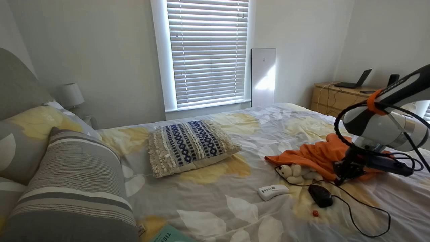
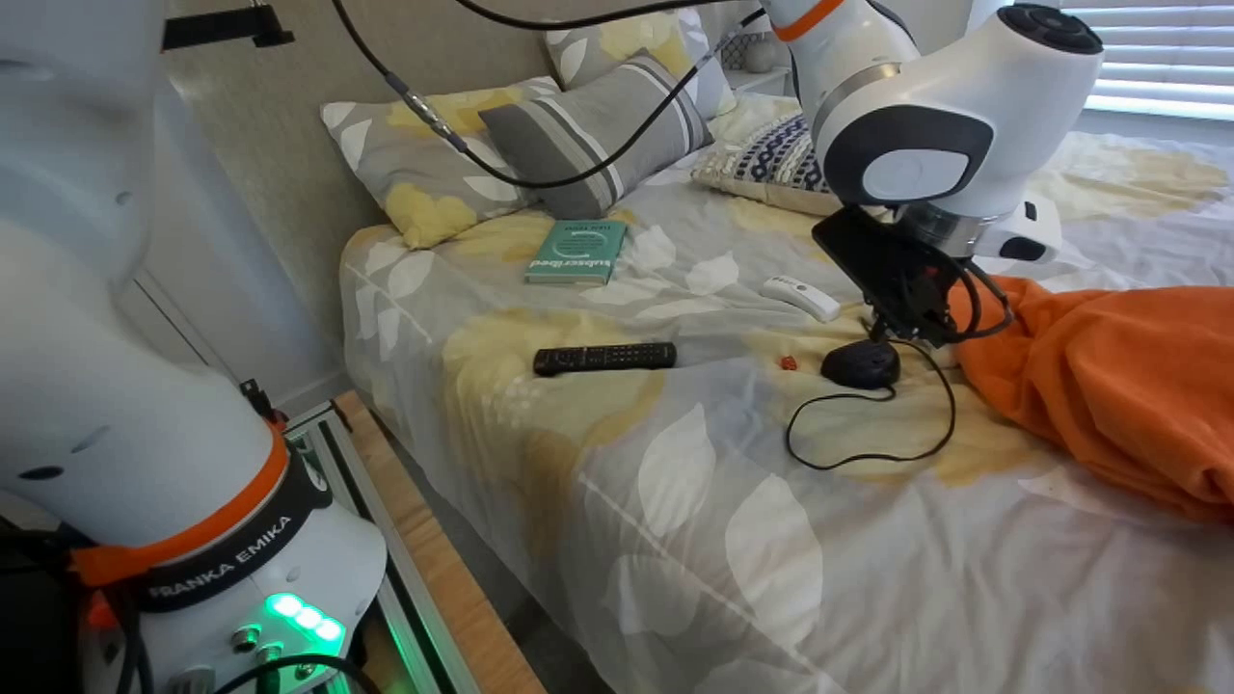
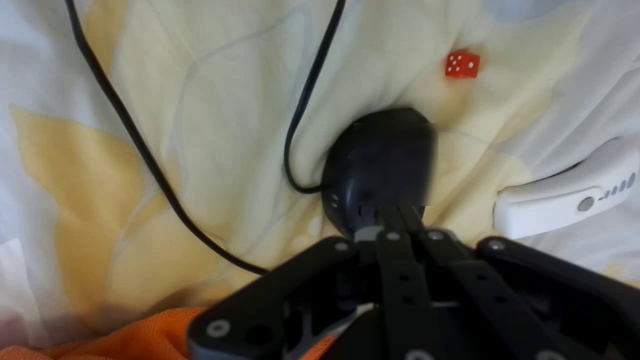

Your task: Press a button on the black alarm clock

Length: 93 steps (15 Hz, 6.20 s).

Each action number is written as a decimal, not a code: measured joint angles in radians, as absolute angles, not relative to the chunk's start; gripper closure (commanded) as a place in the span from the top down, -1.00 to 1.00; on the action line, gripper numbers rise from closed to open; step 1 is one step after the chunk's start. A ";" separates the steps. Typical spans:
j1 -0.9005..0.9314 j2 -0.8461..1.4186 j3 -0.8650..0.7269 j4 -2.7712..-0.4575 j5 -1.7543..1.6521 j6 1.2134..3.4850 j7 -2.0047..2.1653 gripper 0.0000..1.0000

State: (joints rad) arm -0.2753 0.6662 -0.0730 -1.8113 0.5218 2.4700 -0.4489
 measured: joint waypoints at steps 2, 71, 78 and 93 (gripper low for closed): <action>-0.276 0.669 -0.072 -1.806 0.521 2.470 -0.449 -0.98; -0.243 0.927 -0.033 -1.467 0.209 2.194 -0.080 -1.00; -0.243 0.818 -0.047 -1.580 0.209 2.217 -0.080 -1.00; -0.158 0.449 -0.092 -1.967 0.118 2.445 -0.046 0.98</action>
